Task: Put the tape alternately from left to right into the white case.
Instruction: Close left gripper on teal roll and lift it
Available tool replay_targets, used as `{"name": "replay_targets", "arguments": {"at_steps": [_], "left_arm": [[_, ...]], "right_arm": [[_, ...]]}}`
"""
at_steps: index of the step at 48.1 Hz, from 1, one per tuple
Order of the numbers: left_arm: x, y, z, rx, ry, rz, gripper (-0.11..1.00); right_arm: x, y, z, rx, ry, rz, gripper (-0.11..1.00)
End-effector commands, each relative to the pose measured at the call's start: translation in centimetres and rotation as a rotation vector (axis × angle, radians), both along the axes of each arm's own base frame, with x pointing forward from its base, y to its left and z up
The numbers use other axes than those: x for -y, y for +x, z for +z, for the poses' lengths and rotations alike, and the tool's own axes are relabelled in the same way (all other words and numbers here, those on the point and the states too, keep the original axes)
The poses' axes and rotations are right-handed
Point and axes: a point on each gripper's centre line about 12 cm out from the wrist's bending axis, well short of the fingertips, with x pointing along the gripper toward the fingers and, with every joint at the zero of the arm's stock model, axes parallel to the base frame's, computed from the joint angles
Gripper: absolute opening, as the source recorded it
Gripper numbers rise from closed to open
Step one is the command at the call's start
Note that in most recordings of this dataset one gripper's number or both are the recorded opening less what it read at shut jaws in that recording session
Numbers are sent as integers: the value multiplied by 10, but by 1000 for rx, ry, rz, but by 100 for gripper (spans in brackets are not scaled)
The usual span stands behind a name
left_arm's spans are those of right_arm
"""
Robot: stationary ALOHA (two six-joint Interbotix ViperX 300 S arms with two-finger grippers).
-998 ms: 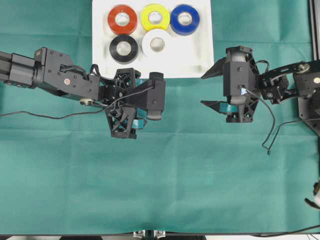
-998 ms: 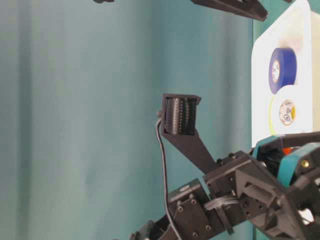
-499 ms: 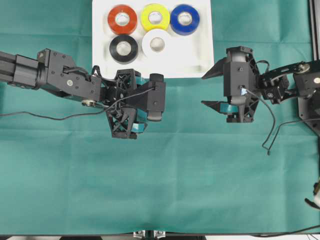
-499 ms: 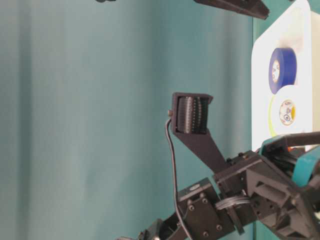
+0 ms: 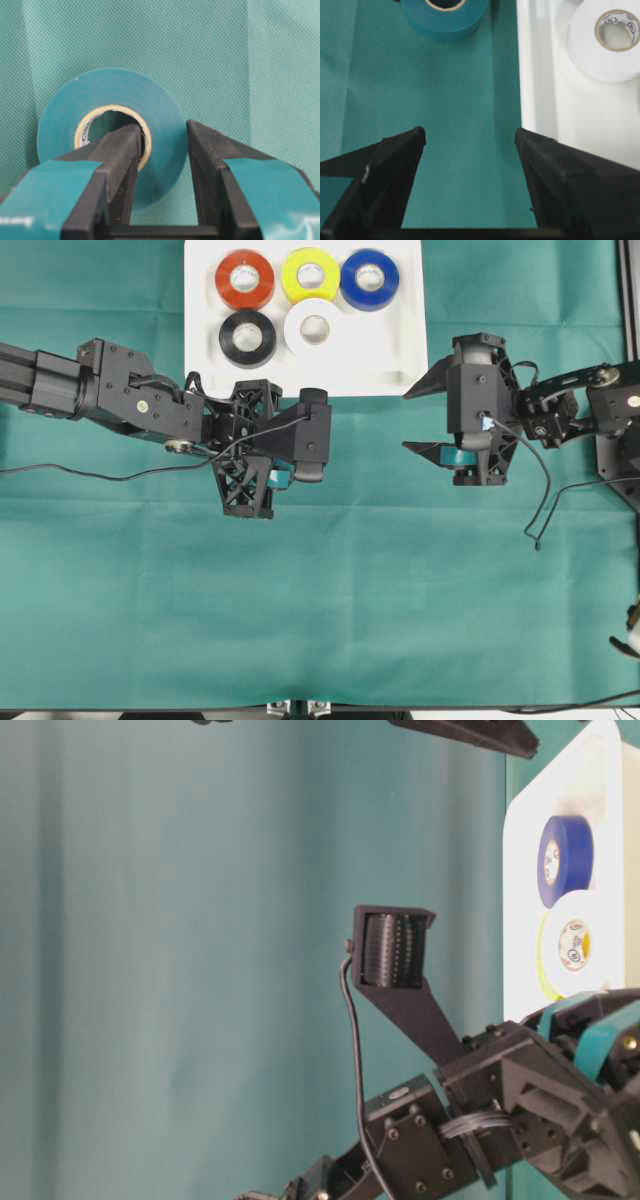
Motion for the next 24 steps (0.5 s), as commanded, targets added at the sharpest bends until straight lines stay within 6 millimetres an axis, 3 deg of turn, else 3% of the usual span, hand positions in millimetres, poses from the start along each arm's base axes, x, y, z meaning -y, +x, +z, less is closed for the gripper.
{"name": "replay_targets", "arguments": {"at_steps": [1, 24], "left_arm": [[1, 5, 11, 28, -3, 0, -2], [2, 5, 22, 25, -2, -7, -3]], "right_arm": [[-1, 2, 4, 17, 2, 6, 79], [-1, 1, 3, 14, 2, 6, 79]]}}
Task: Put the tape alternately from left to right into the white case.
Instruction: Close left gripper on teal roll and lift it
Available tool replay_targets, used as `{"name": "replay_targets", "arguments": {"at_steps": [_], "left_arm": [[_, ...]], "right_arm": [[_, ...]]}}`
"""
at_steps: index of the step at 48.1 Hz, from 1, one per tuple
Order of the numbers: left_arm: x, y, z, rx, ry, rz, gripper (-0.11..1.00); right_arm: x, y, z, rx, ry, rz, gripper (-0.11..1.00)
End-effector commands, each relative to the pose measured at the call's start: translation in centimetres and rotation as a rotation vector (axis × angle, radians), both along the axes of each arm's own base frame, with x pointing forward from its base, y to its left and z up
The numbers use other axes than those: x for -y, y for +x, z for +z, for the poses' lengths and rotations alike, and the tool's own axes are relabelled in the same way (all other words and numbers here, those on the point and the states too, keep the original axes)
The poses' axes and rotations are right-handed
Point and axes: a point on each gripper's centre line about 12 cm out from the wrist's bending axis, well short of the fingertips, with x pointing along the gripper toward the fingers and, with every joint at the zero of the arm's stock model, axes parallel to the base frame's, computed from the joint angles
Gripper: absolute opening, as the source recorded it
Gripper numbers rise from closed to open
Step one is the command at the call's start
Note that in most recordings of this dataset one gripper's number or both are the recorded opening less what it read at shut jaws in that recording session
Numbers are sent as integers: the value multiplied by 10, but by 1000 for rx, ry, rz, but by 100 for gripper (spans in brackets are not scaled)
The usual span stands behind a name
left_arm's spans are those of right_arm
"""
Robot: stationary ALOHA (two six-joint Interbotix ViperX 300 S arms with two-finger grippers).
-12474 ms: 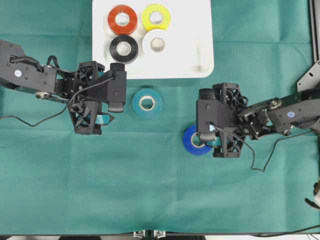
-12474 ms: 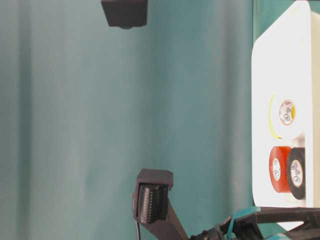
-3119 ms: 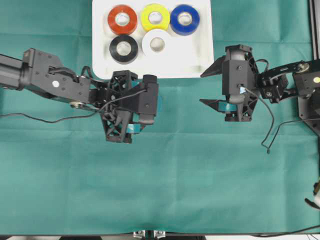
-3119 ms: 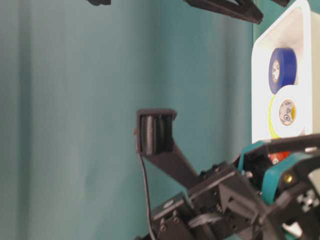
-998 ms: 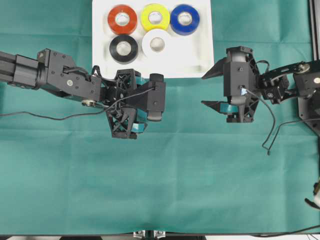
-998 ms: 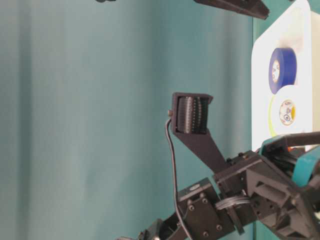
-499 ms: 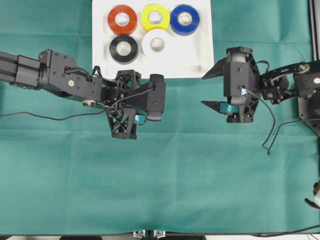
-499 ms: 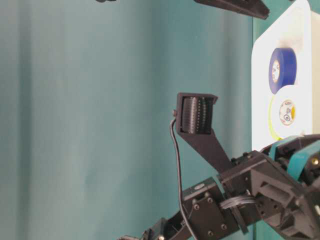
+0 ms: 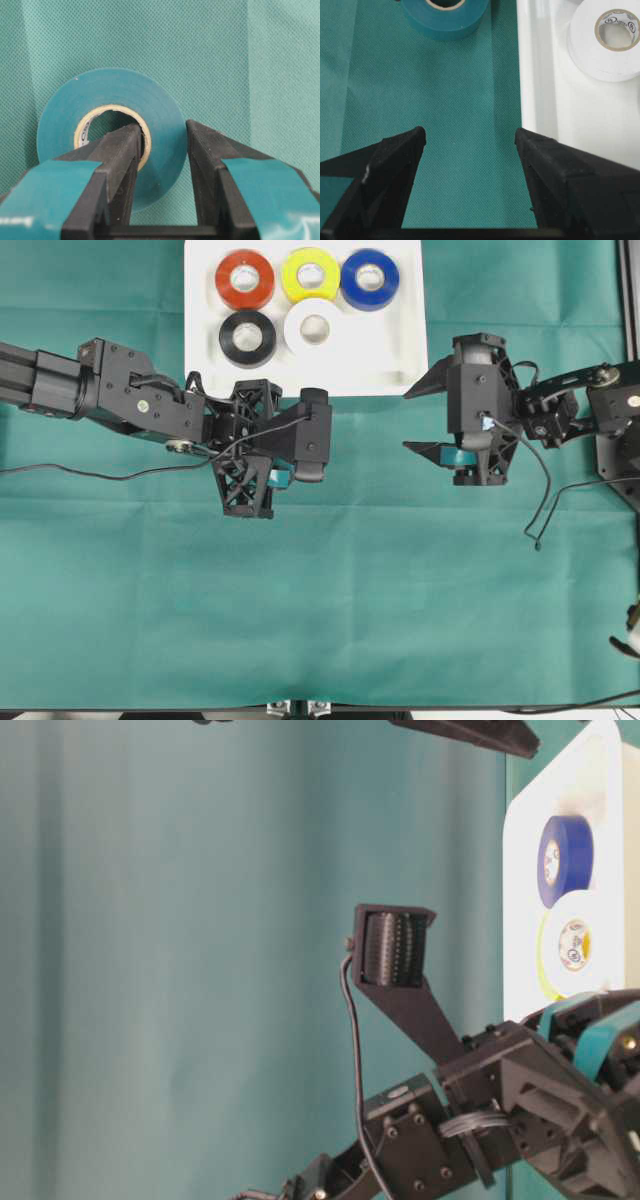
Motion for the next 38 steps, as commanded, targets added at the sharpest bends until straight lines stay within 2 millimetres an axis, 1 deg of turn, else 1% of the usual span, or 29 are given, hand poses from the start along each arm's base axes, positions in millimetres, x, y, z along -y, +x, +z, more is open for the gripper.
{"name": "replay_targets", "arguments": {"at_steps": [1, 5, 16, 20, 27, 34, 38], "left_arm": [[2, 6, 22, 38, -1, -8, -3], [3, 7, 25, 28, -2, -7, -3], [2, 6, 25, 12, -1, -6, -3], [2, 5, 30, 18, -3, -5, -3], [3, 5, 49, 34, -5, -6, -3], [4, 3, 79, 58, -6, -11, -3], [4, 2, 93, 69, -7, -11, -3]], "right_arm": [[-1, 2, 4, 16, 3, 7, 79], [-2, 2, 5, 23, 6, 11, 79], [-3, 3, 6, 37, 15, 22, 79], [-3, 3, 5, 35, 15, 22, 79], [-3, 3, 5, 35, 15, 22, 79], [-3, 3, 5, 35, 15, 22, 79], [-3, 3, 5, 35, 15, 22, 79]]}}
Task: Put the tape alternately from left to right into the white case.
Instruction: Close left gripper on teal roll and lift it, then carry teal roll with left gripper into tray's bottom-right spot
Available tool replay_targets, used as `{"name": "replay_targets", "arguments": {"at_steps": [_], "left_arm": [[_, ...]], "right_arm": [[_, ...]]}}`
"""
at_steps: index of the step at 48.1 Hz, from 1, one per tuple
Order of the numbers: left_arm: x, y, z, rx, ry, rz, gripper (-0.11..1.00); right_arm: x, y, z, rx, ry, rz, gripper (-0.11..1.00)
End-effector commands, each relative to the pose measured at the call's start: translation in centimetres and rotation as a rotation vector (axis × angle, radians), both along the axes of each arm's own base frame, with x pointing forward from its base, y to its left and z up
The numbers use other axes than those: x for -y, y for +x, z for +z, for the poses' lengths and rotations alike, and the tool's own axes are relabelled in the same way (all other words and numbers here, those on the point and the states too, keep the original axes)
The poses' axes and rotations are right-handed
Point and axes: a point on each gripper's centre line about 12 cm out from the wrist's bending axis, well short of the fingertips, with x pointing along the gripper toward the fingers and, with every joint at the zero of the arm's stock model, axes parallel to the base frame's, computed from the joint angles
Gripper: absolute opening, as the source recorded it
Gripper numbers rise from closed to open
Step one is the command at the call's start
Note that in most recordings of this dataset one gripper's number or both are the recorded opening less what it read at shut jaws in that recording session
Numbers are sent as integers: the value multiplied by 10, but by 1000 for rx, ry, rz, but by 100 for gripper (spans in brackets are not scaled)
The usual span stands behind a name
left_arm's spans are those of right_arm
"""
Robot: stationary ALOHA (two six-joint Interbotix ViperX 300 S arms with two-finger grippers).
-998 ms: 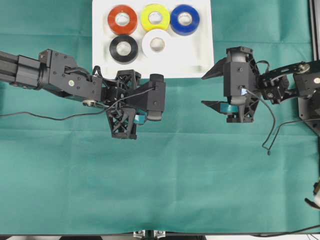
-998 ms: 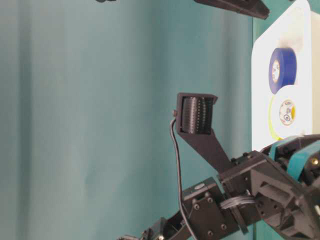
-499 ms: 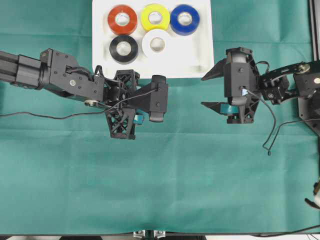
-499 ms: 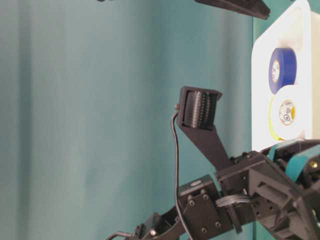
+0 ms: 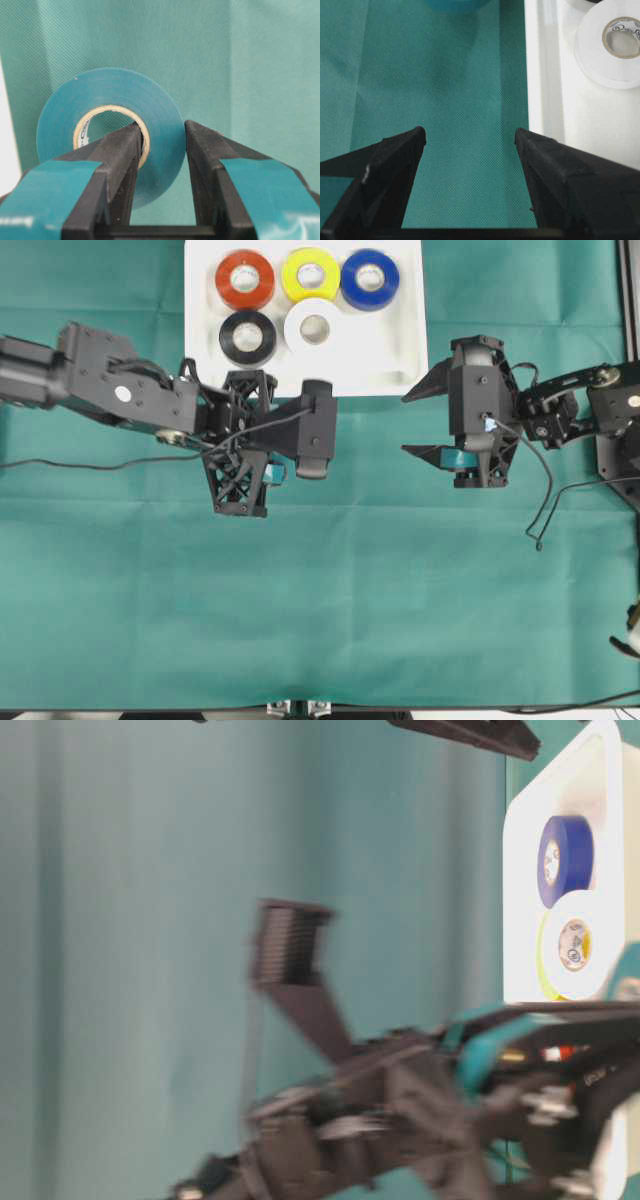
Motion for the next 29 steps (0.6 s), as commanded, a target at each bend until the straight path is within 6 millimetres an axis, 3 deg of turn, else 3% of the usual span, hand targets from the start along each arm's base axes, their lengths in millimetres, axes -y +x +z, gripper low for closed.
{"name": "replay_targets", "arguments": {"at_steps": [1, 11, 29], "left_arm": [[2, 5, 40, 82, -8, -2, -3], [0, 7, 60, 98, -7, -2, -3], [-18, 13, 64, 106, 48, -42, -3]], "right_arm": [[-1, 2, 4, 17, 3, 5, 79], [-1, 2, 4, 17, 3, 5, 79], [-2, 2, 5, 18, 5, 6, 79]]}}
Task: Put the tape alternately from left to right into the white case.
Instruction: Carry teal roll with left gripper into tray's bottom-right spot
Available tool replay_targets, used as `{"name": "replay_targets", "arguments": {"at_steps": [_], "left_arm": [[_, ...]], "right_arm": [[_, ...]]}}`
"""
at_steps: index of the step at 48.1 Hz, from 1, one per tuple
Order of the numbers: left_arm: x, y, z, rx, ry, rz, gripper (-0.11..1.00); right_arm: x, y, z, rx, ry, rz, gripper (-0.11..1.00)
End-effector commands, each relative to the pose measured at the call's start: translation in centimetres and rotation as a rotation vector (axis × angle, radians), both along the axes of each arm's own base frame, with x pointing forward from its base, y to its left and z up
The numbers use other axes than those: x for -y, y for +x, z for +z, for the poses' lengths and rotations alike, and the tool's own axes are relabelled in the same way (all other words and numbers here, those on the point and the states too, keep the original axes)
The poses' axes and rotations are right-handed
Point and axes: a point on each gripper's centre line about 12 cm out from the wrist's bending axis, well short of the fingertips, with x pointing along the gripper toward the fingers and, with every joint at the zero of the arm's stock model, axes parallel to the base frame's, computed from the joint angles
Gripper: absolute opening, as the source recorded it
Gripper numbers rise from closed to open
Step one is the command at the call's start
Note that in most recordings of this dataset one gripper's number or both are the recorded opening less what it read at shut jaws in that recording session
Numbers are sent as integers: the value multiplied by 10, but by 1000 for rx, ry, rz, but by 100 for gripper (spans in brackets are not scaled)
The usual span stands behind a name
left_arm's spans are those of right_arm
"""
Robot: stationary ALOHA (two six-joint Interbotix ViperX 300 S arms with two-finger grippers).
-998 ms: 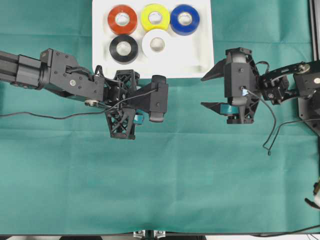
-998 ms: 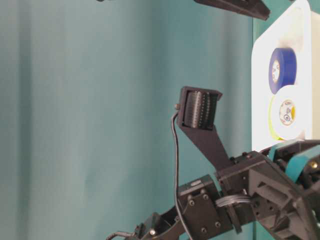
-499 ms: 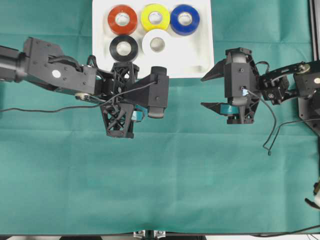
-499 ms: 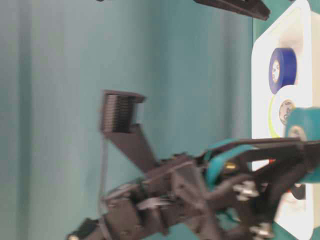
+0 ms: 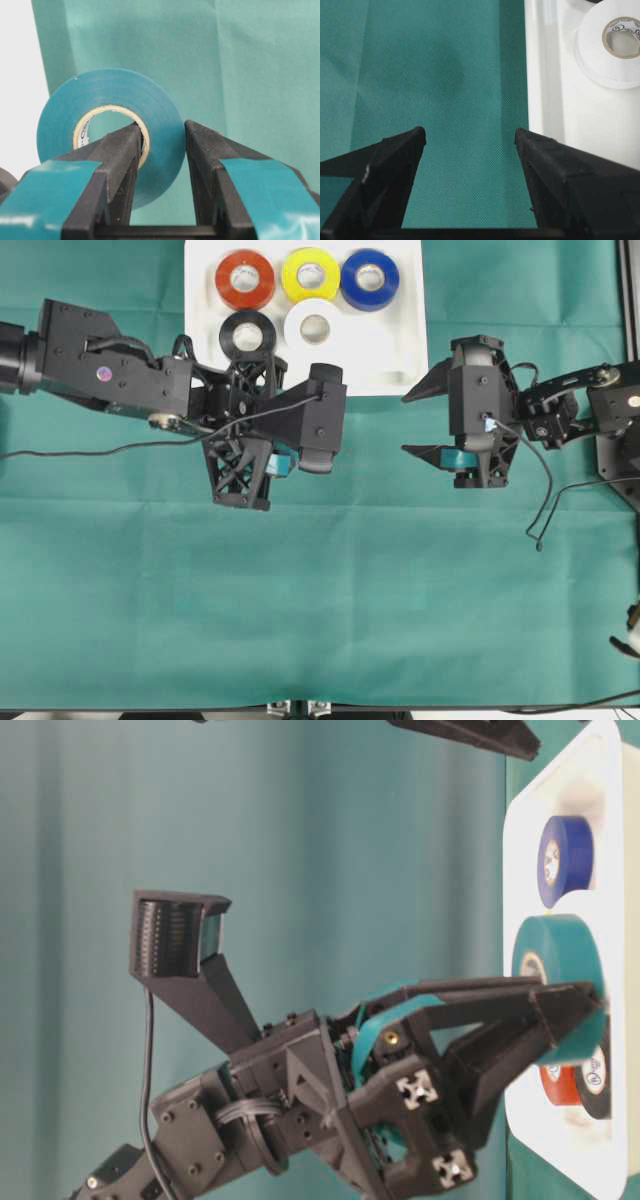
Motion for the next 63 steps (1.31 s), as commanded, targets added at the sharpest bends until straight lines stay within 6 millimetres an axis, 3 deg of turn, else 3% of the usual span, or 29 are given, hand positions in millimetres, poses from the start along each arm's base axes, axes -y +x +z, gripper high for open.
{"name": "replay_targets", "arguments": {"at_steps": [1, 17, 40, 50, 63], "left_arm": [[-12, 8, 24, 71, 10, 10, -3], [-51, 30, 21, 94, 63, 24, -3], [-91, 80, 12, 182, 158, -9, -3], [-106, 90, -2, 195, 164, 17, -3], [-111, 88, -18, 164, 158, 27, -3]], "right_arm": [[-1, 2, 5, 20, 2, 6, 79], [-2, 2, 5, 20, 2, 7, 79], [-2, 2, 5, 22, 5, 8, 79], [-1, 2, 5, 23, 4, 8, 79], [-1, 2, 5, 23, 4, 8, 79]]}}
